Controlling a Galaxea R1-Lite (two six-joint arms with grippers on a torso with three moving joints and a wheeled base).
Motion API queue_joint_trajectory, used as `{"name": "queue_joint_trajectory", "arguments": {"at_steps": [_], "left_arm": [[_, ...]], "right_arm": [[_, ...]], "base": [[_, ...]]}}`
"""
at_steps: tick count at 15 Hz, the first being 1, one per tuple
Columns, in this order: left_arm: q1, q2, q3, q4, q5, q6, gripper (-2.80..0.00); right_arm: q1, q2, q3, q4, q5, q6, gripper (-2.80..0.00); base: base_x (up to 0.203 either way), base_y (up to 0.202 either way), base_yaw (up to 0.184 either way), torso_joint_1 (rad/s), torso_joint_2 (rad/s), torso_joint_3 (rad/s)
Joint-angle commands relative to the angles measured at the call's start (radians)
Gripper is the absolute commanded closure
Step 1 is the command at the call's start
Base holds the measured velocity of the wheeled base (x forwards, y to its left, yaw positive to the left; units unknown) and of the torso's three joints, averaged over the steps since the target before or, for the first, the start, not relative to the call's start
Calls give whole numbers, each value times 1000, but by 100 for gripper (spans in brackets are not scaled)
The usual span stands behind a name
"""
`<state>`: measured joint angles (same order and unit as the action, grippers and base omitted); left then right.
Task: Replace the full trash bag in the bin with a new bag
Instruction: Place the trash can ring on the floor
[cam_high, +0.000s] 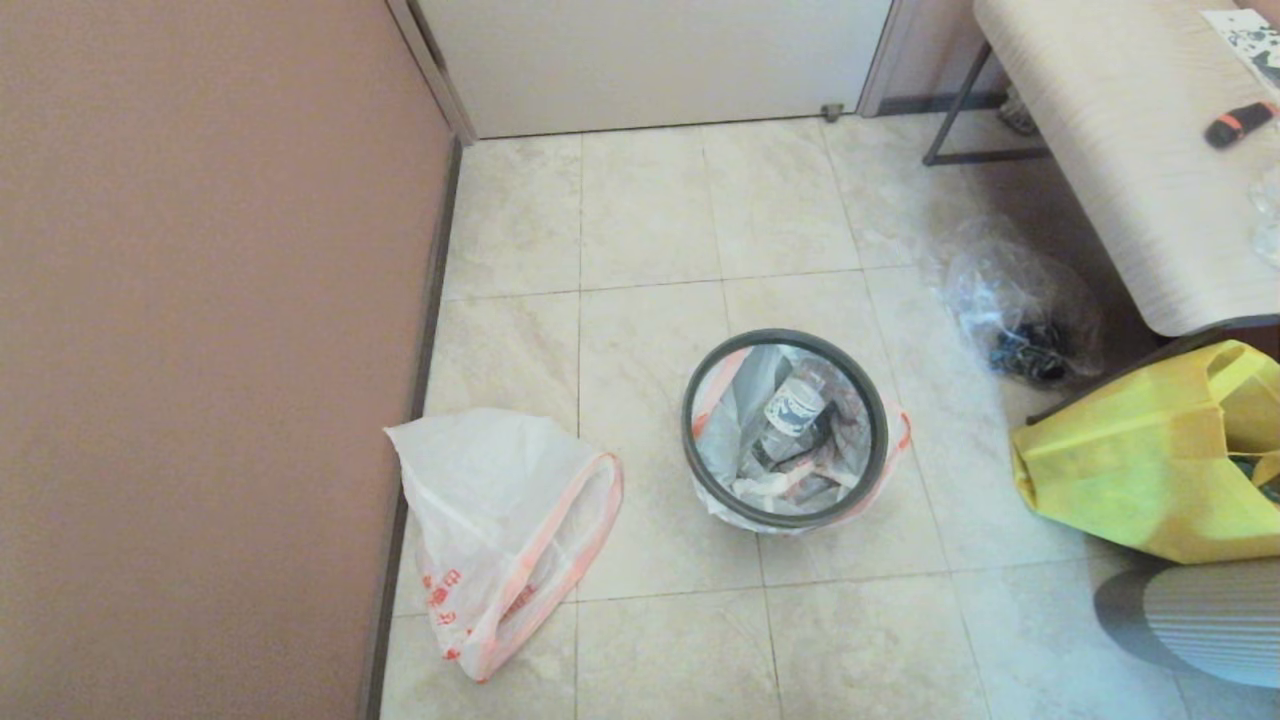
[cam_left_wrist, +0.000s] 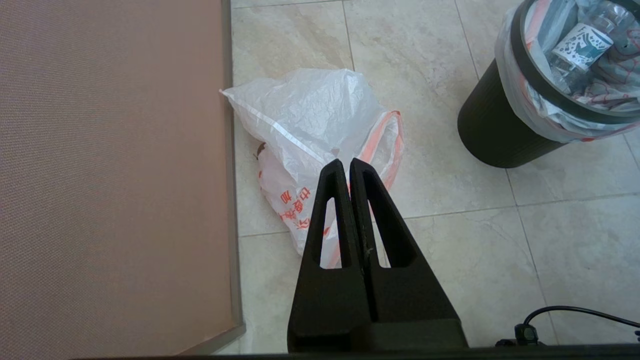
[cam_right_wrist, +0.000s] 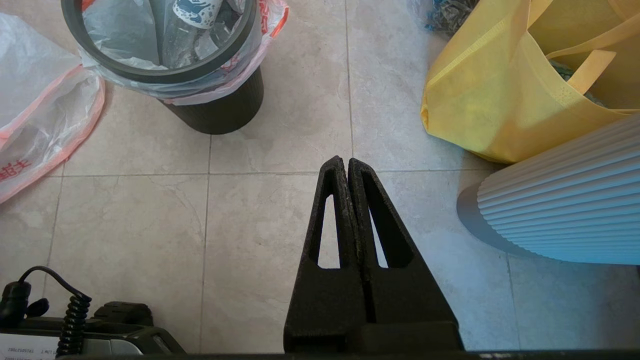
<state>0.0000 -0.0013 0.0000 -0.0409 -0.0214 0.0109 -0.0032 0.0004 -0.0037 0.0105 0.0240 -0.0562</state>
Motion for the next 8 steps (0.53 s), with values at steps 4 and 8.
{"name": "queue_joint_trajectory", "arguments": {"at_steps": [4,8], "left_arm": [[0,0,14,-1,0,0,0],[0,0,14,-1,0,0,0]], "right_arm": [[0,0,1,0,1,1,0],[0,0,-1,0,-3,10,0]], "base": [[0,0,0,0,0,0],[0,0,0,0,0,0]]}}
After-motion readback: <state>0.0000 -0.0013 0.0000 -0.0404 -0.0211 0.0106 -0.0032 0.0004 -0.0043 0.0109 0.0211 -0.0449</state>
